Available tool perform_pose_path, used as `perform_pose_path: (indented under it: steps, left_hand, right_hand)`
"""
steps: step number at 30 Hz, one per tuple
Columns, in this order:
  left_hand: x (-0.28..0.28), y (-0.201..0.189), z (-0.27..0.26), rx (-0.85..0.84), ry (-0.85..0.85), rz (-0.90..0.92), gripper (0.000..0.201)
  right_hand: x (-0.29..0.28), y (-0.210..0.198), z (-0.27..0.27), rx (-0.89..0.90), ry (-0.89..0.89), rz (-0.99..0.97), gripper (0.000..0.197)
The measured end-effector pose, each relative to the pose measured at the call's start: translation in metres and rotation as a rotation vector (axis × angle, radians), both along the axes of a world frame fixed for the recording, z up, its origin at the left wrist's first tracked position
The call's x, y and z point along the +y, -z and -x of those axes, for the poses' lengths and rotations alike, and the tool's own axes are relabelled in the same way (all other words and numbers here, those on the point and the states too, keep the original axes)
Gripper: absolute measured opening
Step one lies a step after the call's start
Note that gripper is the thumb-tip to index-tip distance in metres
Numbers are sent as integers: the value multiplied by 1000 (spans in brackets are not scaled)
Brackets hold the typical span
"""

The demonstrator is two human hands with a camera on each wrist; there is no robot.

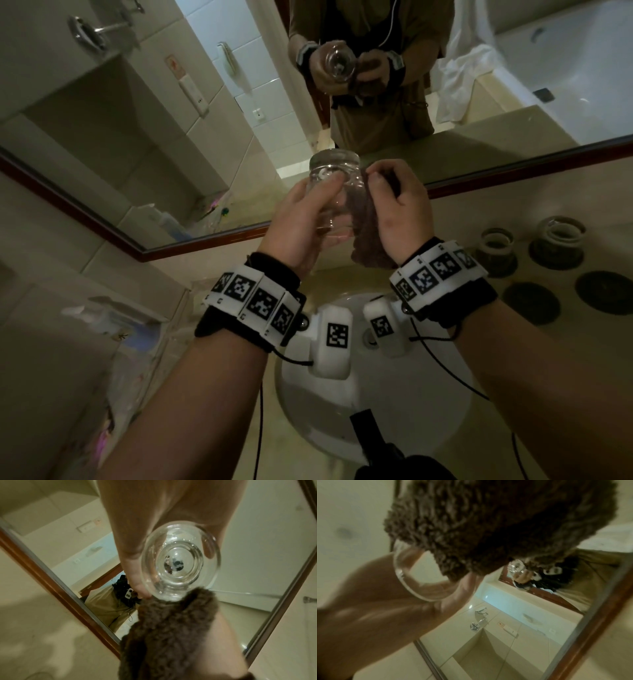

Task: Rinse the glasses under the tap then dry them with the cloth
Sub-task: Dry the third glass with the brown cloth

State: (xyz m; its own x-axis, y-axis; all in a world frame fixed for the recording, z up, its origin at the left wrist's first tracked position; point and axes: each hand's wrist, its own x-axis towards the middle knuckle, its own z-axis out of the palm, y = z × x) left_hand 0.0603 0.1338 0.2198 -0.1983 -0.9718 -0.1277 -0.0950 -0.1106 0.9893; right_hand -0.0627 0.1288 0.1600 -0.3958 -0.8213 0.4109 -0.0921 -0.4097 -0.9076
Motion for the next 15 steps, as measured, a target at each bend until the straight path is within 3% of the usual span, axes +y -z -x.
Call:
perform_pose_path:
  steps: [4, 8, 11, 15]
  left_hand:
    - [2, 3, 1, -34, -18, -8, 46]
    - [-3, -1, -2, -138, -12, -1, 68]
    - [-1, -1, 6, -205, -59, 83, 55]
    - [-1, 2, 7, -143, -139, 107, 53]
  right_hand:
    - [-4, 3, 4, 1, -27, -54, 10]
    - [-1, 5, 3, 42, -17, -43, 11]
    - [2, -1, -1, 73, 21, 19, 9]
    - [8, -10, -2, 81, 14, 76, 7]
